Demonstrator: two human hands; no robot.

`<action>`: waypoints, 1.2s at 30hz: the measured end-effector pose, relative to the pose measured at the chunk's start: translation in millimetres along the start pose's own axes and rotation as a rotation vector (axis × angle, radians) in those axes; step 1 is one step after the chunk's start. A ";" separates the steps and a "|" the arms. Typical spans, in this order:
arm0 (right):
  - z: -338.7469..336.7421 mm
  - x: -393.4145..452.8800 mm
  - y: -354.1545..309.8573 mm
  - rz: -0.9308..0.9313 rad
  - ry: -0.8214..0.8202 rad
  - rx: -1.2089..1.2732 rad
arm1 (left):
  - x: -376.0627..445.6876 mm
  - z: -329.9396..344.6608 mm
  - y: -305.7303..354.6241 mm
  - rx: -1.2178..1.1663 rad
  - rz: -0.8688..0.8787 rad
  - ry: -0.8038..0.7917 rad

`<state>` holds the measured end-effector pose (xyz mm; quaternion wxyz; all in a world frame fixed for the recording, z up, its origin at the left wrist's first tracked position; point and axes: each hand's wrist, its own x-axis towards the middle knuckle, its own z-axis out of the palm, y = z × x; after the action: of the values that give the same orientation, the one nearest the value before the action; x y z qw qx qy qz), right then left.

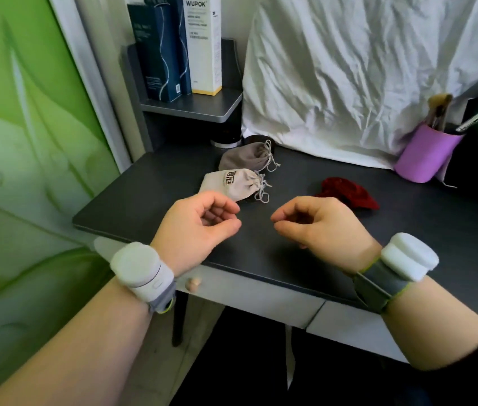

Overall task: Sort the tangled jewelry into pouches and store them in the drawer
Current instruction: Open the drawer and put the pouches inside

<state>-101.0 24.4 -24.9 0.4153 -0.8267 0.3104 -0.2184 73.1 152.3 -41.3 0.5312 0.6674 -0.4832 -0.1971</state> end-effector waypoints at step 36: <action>92.9 -61.9 -46.4 -0.137 -0.329 -0.627 | -122.2 -28.8 -59.1 0.444 -0.505 0.038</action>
<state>-72.1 140.1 -45.2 0.1703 -0.9569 0.2352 -0.0041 65.6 269.8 -114.8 0.3164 0.8689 -0.3238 -0.2000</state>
